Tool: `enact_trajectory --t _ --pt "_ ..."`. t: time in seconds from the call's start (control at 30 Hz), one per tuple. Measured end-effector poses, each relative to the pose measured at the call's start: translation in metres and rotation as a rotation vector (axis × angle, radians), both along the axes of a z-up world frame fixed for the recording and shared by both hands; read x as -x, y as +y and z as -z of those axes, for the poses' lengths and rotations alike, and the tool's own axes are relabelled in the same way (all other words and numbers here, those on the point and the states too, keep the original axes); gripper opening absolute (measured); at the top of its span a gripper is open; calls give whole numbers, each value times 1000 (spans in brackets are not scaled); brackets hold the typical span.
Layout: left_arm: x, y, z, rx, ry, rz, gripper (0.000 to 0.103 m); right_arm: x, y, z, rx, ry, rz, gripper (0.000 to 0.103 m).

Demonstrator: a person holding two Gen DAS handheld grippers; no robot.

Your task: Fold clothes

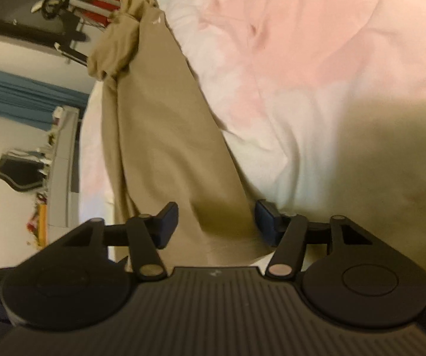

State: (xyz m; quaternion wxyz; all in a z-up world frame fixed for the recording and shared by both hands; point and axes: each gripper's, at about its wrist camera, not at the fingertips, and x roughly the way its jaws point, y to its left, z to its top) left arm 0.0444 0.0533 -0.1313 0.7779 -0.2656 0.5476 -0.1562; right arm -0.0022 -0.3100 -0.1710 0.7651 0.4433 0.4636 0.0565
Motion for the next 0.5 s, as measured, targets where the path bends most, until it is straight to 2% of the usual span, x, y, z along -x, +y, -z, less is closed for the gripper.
enact_trajectory --t 0.07,0.13,0.2,0.27,0.3,0.33,0.43,0.5 --pt "-2 -2 1 3 5 14 43 1 9 -2 44 -2 -49 59" --pt "-1 1 -1 23 0 2 28 2 19 -5 80 -5 -107 60" --pt "1 5 -5 50 -10 -19 18 3 33 -12 142 -12 -181 60" --pt "3 9 -8 76 -19 -40 8 3 44 -19 225 -8 -232 43" --pt "4 11 -10 89 -24 -51 6 2 46 -22 254 -3 -244 24" --pt "5 14 -12 102 -28 -61 5 2 44 -23 249 0 -238 15" --pt "8 21 -20 153 -48 -92 4 3 33 -33 193 -27 -199 13" --pt "14 24 -36 178 -79 -98 3 6 26 -50 161 -116 -174 13"
